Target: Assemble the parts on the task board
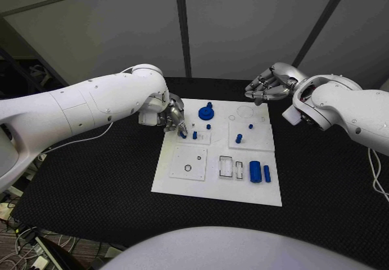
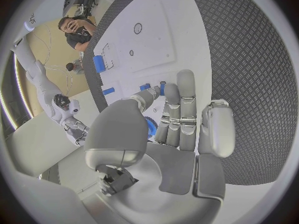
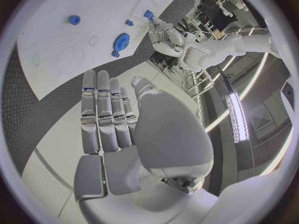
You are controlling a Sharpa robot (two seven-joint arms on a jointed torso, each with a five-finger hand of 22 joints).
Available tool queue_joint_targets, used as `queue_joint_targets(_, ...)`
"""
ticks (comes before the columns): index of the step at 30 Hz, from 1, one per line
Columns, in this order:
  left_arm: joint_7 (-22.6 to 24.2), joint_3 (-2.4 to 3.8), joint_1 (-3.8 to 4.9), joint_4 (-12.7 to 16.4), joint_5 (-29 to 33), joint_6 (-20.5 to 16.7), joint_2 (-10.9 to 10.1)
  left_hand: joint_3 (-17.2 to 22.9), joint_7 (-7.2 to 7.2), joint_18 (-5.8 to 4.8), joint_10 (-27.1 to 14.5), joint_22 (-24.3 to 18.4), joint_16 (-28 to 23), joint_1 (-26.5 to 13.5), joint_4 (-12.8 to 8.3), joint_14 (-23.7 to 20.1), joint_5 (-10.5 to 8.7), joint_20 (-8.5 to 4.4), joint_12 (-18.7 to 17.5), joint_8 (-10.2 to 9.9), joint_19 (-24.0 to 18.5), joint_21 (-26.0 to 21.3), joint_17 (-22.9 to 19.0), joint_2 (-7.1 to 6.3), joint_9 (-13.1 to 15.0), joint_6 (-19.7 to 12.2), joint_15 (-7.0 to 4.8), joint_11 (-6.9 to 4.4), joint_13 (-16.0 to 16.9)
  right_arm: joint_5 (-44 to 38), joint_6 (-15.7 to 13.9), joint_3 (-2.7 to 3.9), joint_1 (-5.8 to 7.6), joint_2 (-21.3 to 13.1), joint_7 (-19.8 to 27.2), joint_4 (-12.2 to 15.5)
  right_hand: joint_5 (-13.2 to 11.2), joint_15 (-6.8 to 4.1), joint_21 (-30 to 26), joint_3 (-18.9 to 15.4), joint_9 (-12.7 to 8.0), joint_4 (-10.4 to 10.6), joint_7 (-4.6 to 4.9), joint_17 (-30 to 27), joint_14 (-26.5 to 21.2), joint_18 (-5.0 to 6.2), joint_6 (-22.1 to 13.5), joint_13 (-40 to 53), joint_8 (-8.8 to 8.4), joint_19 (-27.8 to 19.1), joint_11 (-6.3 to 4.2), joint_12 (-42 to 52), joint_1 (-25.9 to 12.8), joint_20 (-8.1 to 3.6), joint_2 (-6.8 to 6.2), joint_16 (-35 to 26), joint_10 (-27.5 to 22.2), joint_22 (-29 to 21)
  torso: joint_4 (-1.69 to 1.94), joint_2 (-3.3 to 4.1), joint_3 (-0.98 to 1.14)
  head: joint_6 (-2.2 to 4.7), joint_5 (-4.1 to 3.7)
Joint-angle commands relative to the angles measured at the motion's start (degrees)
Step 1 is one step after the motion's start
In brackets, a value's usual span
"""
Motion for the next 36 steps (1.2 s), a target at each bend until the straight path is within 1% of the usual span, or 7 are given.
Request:
queue_joint_targets(1, -0.68, -0.04, 0.05, 0.12, -1.08, 0.79, -0.15, 8.36, 0.06, -0.9, 1.37, 11.74, -0.28, -0.56, -7.96, -0.04, 0.3, 0.18, 0.42, 0.26, 1.35, 0.13, 0.03, 0.04, 0.03, 0.43, -0.47, -1.06, 0.12, 0.3, 0.31, 0.02, 0.1, 0.0, 0.46, 0.05, 0.23, -0.03, -0.28, 0.17, 0.04, 0.19, 0.11, 0.09, -0.42, 0.6, -0.36, 0.08, 0.36, 0.26, 0.04, 0.12, -0.29, 0.3, 0.3, -0.21, -0.23, -0.07, 0.01, 0.02, -0.04, 0.0, 0.02)
queue_joint_targets(4, -0.72, -0.05, 0.05, 0.22, -1.18, 0.94, -0.26, 8.67, 0.01, -0.9, 1.51, 11.75, -0.29, -0.9, -8.03, -0.04, 0.73, 0.14, 0.67, 0.51, 1.36, 0.17, 0.03, -0.14, 0.17, 0.43, -0.51, -1.11, 0.44, 0.3, 0.3, 0.02, 0.1, -0.01, 0.46, 0.04, 0.23, -0.03, -0.28, 0.17, 0.04, 0.19, 0.11, 0.09, -0.42, 0.6, -0.36, 0.08, 0.36, 0.26, 0.04, 0.12, -0.29, 0.3, 0.3, -0.21, -0.23, -0.07, 0.01, 0.02, -0.04, 0.0, 0.04)
queue_joint_targets(9, -0.78, -0.06, 0.05, 0.34, -1.69, 0.76, -0.36, 8.92, -0.03, -0.91, 1.6, 11.75, -0.27, -1.25, -8.04, -0.03, 1.13, 0.11, 0.82, 0.72, 1.37, 0.19, 0.05, -0.27, 0.3, 0.41, -0.53, -1.14, 0.63, 0.29, 0.28, 0.02, 0.1, 0.04, 0.46, 0.02, 0.23, -0.03, -0.28, 0.17, 0.04, 0.19, 0.11, 0.09, -0.42, 0.6, -0.36, 0.08, 0.36, 0.26, 0.04, 0.12, -0.29, 0.3, 0.3, -0.21, -0.23, -0.07, -0.01, 0.06, -0.03, 0.0, 0.28)
queue_joint_targets(20, -0.85, -0.06, 0.06, 0.45, -1.92, 0.43, -0.44, 8.8, -0.24, -0.96, 1.9, 11.81, -0.24, -2.26, -7.76, 0.03, 1.29, 0.09, 1.05, 1.19, 1.46, 0.44, 0.06, -0.61, 0.56, 0.46, -0.57, -1.25, 0.85, 0.29, 0.21, 0.02, 0.09, 0.06, 0.46, 0.02, 0.23, -0.03, -0.28, 0.17, 0.04, 0.19, 0.11, 0.09, -0.42, 0.6, -0.36, 0.08, 0.36, 0.26, 0.04, 0.12, -0.29, 0.3, 0.3, -0.21, -0.23, -0.07, 0.0, 0.06, 0.0, 0.0, 0.22)
queue_joint_targets(27, -0.87, -0.07, 0.06, 0.38, -1.98, 0.53, -0.49, 7.11, -0.96, -1.0, 2.19, 11.85, -0.19, -4.09, -6.79, 0.11, 0.99, 0.02, 1.1, 1.89, 1.53, 0.64, 0.09, -1.29, 0.82, 0.71, -0.78, -1.69, 0.86, 0.29, 0.17, 0.02, 0.09, 0.0, 0.43, 0.03, 0.25, -0.03, -0.35, 0.19, 0.04, 0.19, 0.1, 0.22, -0.44, 0.61, -0.39, 0.16, 0.4, 0.3, 0.04, 0.14, -0.32, 0.3, 0.3, -0.24, -0.27, -0.13, 0.01, 0.01, -0.01, 0.0, 0.21)
queue_joint_targets(36, -0.87, -0.07, 0.06, 0.34, -2.03, 0.38, -0.45, 3.61, -1.55, -1.07, 2.34, 11.93, -0.1, -7.32, -4.59, 0.13, 0.12, -0.19, 1.46, 2.11, 1.67, 0.94, 0.19, -2.3, 0.27, 1.62, -1.05, -2.11, 1.33, 0.29, 0.14, 0.02, 0.08, -0.07, 0.41, 0.04, 0.25, -0.03, -0.35, 0.19, 0.04, 0.19, 0.1, 0.22, -0.44, 0.61, -0.39, 0.16, 0.4, 0.3, 0.04, 0.14, -0.32, 0.3, 0.3, -0.24, -0.27, -0.13, 0.0, 0.03, -0.01, 0.0, 0.11)
